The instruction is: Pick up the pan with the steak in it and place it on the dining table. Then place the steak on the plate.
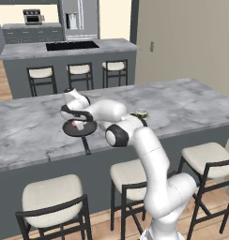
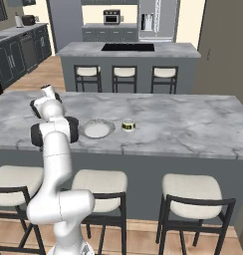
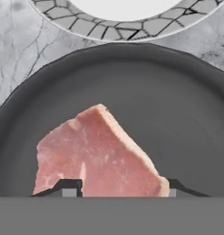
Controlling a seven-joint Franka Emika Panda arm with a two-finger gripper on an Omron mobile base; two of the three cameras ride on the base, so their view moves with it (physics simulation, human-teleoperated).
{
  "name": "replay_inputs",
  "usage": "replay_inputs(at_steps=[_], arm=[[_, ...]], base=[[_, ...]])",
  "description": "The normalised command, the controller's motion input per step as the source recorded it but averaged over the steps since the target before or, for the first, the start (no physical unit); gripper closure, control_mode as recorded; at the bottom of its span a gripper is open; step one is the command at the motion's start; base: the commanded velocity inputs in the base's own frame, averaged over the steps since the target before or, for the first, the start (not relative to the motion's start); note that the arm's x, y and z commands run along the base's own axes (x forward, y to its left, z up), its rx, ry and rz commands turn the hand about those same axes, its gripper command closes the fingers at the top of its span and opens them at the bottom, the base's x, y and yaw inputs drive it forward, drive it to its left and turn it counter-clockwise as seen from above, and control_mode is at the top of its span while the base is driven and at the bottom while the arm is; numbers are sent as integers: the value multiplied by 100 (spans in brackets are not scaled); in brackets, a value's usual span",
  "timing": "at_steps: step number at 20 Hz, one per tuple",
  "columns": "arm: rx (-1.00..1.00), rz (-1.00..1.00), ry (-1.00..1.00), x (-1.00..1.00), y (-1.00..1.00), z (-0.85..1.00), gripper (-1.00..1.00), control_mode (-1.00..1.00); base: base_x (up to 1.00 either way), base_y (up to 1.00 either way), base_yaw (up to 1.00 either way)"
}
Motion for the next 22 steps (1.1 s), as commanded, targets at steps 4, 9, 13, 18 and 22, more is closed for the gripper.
replay_inputs(at_steps=[4,9,13,18,22], arm=[[0,0,-1,-2,0,7,100,-100],[0,-4,-4,-16,0,26,100,-100],[2,-10,-6,-43,-14,41,100,-100],[1,-11,-12,-70,-33,31,100,-100],[0,-6,-19,-70,-61,6,100,-100]], base=[[0,0,0],[0,0,0],[0,0,0],[0,0,0],[0,0,0]])
